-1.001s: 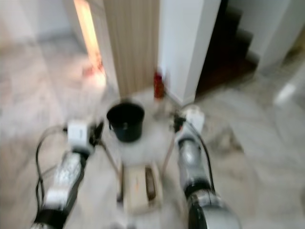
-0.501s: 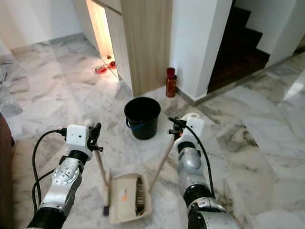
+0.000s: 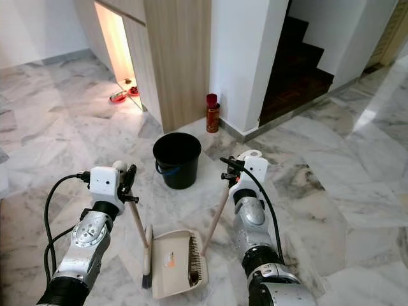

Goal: Sweep floor

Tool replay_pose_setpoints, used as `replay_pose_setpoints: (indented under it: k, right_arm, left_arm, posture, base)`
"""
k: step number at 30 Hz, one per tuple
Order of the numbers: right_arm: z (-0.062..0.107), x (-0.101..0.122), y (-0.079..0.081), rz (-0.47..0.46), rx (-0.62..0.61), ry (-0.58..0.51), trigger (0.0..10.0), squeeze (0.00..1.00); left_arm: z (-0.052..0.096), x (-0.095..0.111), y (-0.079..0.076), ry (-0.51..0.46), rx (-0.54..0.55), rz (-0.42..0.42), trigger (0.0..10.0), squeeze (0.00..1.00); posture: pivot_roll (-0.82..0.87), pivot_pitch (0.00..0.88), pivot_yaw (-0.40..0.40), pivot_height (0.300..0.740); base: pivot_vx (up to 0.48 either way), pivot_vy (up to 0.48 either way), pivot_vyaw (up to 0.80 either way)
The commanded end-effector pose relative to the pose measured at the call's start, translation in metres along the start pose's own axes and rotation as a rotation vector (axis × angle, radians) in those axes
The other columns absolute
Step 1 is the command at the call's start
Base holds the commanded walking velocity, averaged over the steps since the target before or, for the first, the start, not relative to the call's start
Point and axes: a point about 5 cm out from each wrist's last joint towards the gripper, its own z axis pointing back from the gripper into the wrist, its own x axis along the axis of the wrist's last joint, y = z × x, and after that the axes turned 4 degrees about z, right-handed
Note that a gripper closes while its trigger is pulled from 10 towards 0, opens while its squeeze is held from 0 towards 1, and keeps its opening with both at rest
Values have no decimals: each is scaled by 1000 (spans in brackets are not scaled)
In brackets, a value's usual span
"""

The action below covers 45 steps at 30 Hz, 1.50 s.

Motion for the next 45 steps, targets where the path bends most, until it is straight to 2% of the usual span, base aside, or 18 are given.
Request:
replay_pose_setpoints:
  k: [1, 7, 10, 14, 45]
  right_arm:
    - [-5, 11, 6, -27, 18, -43, 10000, 0]
    - [-5, 13, 10, 4, 41, -61, 10000, 0]
    - [-5, 15, 11, 21, 53, -69, 10000, 0]
    - [-5, 14, 11, -9, 46, -63, 10000, 0]
    - [-6, 14, 13, -3, 56, -58, 10000, 0]
  left_arm:
    - [-6, 10, 0, -35, -8, -9, 10000, 0]
    - [-6, 10, 0, -35, -6, -11, 10000, 0]
    - [-6, 10, 0, -35, -5, -11, 10000, 0]
    - [-6, 10, 0, -36, -5, -10, 10000, 0]
    - [-6, 10, 1, -35, -2, -10, 10000, 0]
  posture:
    - [-19, 0, 25, 740]
    - [-17, 0, 24, 740]
    - [-16, 0, 24, 740]
    - [-16, 0, 23, 740]
    - [-11, 0, 18, 740]
  base:
    - [270, 0, 0]
    - [270, 0, 0]
    - [270, 0, 800]
    - [267, 0, 400]
    - [265, 0, 0]
